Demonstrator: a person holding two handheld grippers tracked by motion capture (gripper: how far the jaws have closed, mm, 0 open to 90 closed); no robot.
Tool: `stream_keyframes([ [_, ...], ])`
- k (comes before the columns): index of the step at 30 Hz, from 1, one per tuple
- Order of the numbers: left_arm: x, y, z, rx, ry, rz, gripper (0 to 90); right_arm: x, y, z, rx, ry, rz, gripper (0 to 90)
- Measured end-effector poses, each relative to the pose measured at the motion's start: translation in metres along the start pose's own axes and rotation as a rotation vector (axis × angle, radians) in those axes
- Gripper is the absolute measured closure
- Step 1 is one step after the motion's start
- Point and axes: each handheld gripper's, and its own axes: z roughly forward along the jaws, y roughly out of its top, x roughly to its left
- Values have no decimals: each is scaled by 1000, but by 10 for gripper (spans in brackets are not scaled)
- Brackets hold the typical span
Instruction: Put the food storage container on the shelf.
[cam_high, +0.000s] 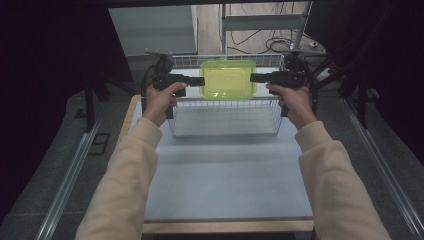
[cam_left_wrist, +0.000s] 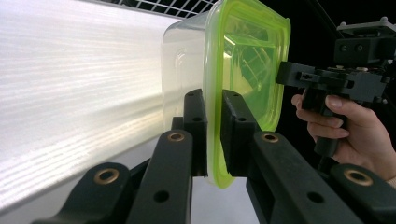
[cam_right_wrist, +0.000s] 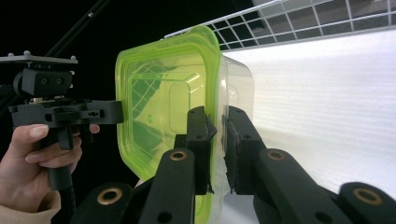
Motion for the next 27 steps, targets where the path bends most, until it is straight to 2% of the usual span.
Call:
stream_keyframes([
  [7,11,4,8,-11,3,-29,820,-8,9,11,15,-21,16,809],
  [12,14,12,10,-7,18,-26,819,-9,15,16,22,-32,22,808],
  [16,15,15,14,-2,45,-17,818,-12,19,22,32,-63,18,802],
  [19,20,15,17,-2,52,-28,816,-16,19,26,39,-76,21,799],
  [22,23,16,18,-19,45,-40,814,-18,19,29,27,-70,19,798],
  [27,28,18,22,-35,24,-75,812,-21,22,33,9,-90,11,788],
])
